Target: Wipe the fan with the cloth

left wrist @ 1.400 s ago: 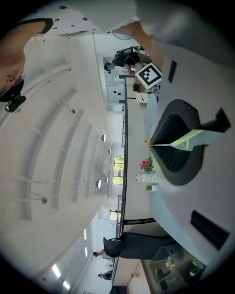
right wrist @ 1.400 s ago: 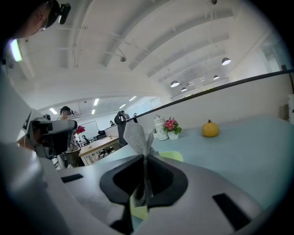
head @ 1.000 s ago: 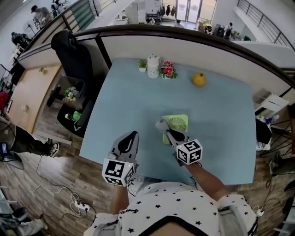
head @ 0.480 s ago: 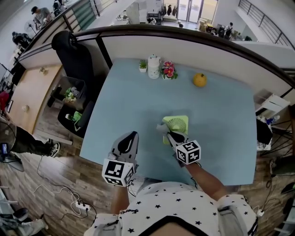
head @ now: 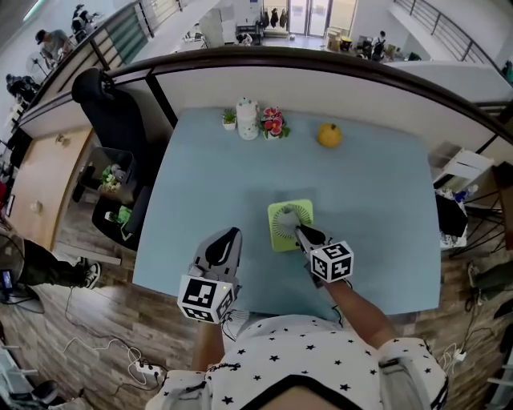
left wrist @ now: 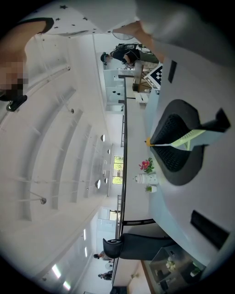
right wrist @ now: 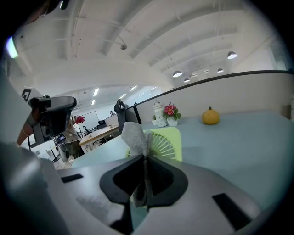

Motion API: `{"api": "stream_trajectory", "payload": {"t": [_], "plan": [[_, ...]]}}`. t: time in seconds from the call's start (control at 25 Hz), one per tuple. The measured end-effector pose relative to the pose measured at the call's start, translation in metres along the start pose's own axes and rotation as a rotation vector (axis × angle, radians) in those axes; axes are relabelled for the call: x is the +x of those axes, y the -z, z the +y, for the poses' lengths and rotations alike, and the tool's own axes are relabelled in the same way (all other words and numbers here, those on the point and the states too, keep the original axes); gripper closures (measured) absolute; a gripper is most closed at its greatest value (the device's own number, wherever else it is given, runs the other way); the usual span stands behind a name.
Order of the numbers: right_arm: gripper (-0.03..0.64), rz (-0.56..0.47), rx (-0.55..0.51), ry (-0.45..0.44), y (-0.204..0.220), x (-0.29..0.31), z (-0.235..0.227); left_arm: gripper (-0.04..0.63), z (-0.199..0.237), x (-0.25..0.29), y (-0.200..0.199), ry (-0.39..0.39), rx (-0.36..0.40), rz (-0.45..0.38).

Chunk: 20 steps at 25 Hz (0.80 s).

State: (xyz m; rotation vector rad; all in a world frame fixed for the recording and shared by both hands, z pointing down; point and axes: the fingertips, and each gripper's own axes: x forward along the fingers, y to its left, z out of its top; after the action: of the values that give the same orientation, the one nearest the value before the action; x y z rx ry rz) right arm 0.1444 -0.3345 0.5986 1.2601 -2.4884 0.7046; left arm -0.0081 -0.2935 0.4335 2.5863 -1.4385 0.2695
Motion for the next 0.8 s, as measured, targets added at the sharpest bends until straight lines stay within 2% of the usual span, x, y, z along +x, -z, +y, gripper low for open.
{"api": "stream_trajectory", "payload": {"t": [0.48,0.8], "plan": [[0.591,-0.042,0.081,0.115,0.0,-0.028,-0.048,0.561,-0.017,0.014,-0.005,0.042,0.023,0.004],[0.591,-0.026,0.128,0.131,0.015,-0.032,-0.055,0.561,-0.022,0.017,-0.004,0.052,0.029,0.016]]}}
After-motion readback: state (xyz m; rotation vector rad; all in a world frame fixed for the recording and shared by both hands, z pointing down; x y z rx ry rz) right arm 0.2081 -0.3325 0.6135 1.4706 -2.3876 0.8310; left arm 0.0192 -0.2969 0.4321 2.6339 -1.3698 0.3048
